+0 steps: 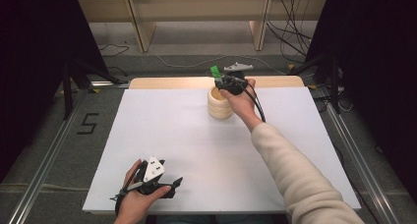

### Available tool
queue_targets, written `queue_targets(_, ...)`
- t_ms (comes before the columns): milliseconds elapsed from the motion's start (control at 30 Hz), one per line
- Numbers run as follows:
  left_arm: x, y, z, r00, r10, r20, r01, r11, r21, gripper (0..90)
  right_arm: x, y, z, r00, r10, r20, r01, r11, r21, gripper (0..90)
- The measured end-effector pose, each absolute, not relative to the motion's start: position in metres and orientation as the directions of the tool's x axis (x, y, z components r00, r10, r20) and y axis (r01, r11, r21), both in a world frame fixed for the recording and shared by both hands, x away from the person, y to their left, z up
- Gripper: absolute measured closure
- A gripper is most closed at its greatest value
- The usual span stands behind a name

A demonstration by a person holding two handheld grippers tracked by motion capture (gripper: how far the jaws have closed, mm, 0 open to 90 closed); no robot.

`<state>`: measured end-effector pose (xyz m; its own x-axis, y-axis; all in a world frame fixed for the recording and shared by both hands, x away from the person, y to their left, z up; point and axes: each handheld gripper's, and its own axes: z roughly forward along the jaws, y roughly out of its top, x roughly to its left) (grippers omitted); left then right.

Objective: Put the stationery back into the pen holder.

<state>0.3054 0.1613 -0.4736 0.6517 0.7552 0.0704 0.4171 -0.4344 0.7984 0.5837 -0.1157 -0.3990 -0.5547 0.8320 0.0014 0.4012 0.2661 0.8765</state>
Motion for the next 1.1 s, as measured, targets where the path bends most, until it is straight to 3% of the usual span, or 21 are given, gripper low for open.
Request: queue_targets(1100,0.305,0.162,-0.474,0.652,0.755,0.07,0.417,-0.434,0.799,16.3,0.585,-0.112,-0.418,-0.572,0.82,-0.024,0.418,0.316,0.852,66.5)
